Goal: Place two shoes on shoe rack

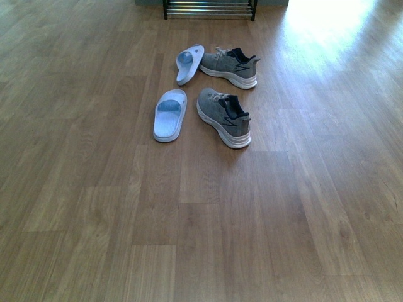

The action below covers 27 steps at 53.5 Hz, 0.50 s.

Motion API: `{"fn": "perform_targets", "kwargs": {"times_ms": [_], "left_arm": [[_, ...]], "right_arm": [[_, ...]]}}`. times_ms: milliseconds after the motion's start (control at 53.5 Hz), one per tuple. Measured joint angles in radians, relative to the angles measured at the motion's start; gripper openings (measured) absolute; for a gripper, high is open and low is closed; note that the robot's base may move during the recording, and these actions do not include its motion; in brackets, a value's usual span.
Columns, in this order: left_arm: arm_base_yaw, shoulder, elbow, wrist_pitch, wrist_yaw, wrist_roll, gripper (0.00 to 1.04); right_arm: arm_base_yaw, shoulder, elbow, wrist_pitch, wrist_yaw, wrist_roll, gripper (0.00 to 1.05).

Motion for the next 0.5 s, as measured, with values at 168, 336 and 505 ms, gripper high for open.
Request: {"fn": "perform_targets", "kwargs": {"times_ms": [168, 336, 505], "left_arm": [[0.0, 0.0, 0.0, 0.0, 0.0, 0.0, 0.95], [0.0, 0.0, 0.0, 0.0, 0.0, 0.0, 0.95], [0.0, 0.0, 0.0, 0.0, 0.0, 0.0, 0.95]], "right_arm": [[0.0, 0.0, 0.0, 0.0, 0.0, 0.0, 0.95], [0.0, 0.0, 0.0, 0.0, 0.0, 0.0, 0.95], [0.0, 0.0, 0.0, 0.0, 0.0, 0.0, 0.95]]}}
